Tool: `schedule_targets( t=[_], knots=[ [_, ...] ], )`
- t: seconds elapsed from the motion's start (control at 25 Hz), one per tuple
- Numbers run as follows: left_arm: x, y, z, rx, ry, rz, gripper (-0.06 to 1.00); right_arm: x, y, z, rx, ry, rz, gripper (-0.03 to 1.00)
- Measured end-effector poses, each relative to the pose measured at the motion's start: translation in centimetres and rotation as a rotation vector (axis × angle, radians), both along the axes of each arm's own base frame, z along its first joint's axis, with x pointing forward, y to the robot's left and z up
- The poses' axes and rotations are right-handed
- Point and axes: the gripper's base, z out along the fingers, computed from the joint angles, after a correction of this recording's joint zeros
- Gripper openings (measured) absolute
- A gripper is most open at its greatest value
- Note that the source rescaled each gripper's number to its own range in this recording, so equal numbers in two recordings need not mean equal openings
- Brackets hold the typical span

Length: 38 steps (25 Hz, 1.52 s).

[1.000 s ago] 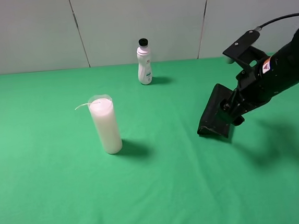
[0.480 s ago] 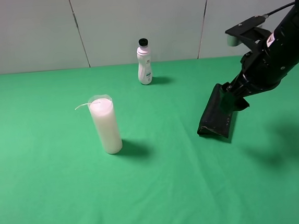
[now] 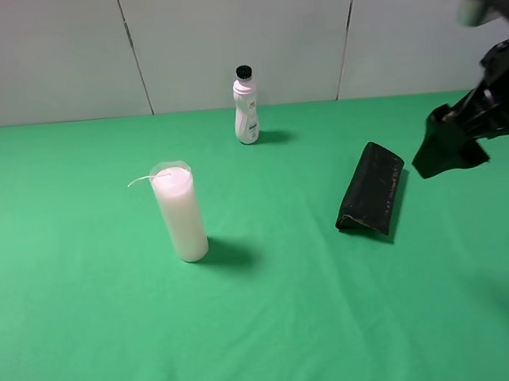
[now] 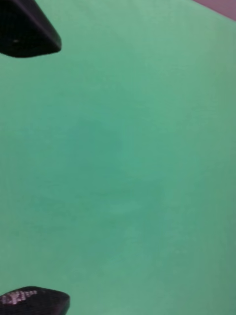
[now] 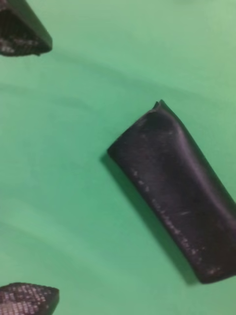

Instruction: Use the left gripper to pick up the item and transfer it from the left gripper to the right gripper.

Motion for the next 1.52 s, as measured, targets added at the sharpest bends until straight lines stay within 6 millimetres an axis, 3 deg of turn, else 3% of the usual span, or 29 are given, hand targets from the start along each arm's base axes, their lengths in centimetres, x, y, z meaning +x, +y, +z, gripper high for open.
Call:
schedule_targets(
  t=[0.24, 0.36, 0.72, 1.0, 1.24, 1.52],
  knots=[
    [0.0, 0.0, 0.0, 0.000, 0.000, 0.000, 0.86, -3.6, -1.2, 2.3, 0.021, -0.019, -0.024, 1.00],
    [0.0, 0.0, 0.0, 0.000, 0.000, 0.000, 0.86, -5.3, -1.8, 2.5, 0.028, -0.027, -0.030, 1.00],
    [0.0, 0.0, 0.0, 0.000, 0.000, 0.000, 0.85, -11.0, -3.9, 1.0, 0.077, -0.096, -0.076, 1.00],
    [0.0, 0.0, 0.0, 0.000, 0.000, 0.000, 0.85, -14.7, -5.8, -0.5, 0.135, -0.234, -0.219, 1.00],
    [0.0, 0.0, 0.0, 0.000, 0.000, 0.000, 0.84, -16.8, -6.5, -2.1, 0.170, -0.315, -0.341, 1.00],
    [0.0, 0.0, 0.0, 0.000, 0.000, 0.000, 0.84, -18.9, -6.8, -1.7, 0.211, -0.493, -0.386, 1.00]
  ],
)
